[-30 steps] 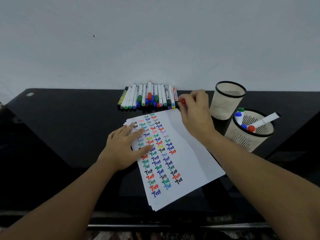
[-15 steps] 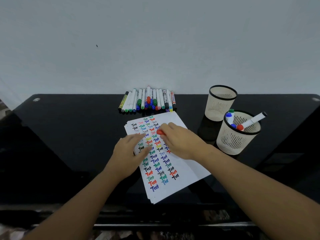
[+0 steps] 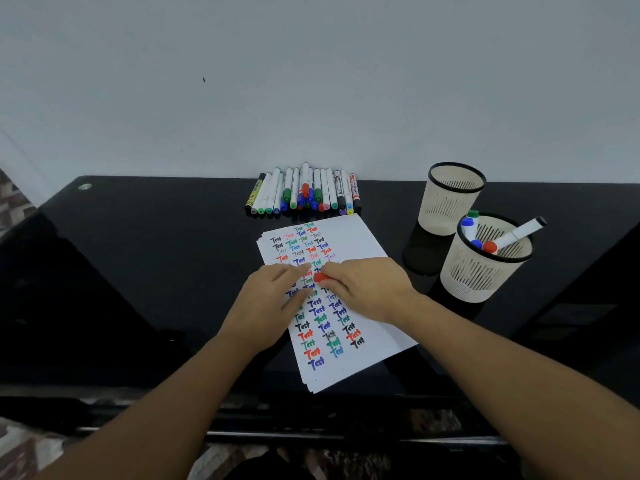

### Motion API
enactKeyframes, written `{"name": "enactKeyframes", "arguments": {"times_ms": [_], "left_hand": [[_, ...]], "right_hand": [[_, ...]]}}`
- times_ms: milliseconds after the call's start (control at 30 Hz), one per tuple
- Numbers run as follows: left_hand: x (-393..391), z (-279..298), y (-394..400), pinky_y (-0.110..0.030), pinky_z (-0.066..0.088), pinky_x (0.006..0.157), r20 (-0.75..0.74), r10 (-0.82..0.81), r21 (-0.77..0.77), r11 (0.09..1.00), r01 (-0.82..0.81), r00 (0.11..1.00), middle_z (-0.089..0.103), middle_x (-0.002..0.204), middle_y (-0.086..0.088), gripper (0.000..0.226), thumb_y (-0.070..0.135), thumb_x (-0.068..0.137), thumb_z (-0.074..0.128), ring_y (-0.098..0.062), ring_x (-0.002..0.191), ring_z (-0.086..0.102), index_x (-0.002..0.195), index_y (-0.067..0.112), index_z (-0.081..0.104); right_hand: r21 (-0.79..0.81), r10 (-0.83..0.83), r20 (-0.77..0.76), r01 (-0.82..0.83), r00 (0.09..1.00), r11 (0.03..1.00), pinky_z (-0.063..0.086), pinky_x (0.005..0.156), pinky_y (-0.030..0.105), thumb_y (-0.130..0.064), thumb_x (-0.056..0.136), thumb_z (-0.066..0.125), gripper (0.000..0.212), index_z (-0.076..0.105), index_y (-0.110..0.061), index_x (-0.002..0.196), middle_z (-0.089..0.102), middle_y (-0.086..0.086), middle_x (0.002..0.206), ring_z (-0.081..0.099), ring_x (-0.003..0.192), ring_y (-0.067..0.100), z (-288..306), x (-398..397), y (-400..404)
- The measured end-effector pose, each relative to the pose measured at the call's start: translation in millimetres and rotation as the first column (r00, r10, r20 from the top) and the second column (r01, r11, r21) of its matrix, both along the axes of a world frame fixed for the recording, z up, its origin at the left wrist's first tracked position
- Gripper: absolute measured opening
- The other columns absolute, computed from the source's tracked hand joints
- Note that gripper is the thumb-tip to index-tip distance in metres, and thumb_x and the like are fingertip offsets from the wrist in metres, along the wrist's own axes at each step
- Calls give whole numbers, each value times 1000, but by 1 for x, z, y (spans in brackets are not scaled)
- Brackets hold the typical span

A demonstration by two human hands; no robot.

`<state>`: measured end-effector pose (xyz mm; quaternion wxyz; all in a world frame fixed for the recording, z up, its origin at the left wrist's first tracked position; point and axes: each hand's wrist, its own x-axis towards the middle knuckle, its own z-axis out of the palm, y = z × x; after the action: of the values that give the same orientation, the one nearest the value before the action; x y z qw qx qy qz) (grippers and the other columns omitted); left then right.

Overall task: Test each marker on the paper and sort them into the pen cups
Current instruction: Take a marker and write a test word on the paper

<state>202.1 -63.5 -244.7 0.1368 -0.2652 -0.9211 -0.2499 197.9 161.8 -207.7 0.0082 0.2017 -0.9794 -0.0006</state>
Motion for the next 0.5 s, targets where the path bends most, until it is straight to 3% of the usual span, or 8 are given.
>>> {"name": "enactKeyframes", "arguments": {"times_ms": [100,267,500], "left_hand": [[0,-2,0,-28,41,93,-45,-31,-9,999,30,998,66,124,1,42,35,99,60,-16,112,55,139,20,62],[-1,-4,0,-29,43,92,-91,-52,-7,999,51,995,67,121,1,40,33,100,58,-17,109,57,135,16,65],[0,-4,-1,-35,48,93,-55,-29,7,1000,29,998,66,122,3,42,32,100,60,-16,111,55,140,18,60]], "right_hand": [[-15,22,0,-22,1000,1000,50,61,31,-60,108,25,38,53,-35,113,63,-9,86,61,76,11,-1,1,-1],[6,39,-41,-39,998,999,43,55,28,-60,108,25,35,50,-36,112,61,-9,81,59,71,10,-1,-1,-1],[-55,23,-1,-23,1000,998,55,71,40,-55,110,24,37,46,-30,126,62,-6,98,60,80,14,-5,-1,-2]]}}
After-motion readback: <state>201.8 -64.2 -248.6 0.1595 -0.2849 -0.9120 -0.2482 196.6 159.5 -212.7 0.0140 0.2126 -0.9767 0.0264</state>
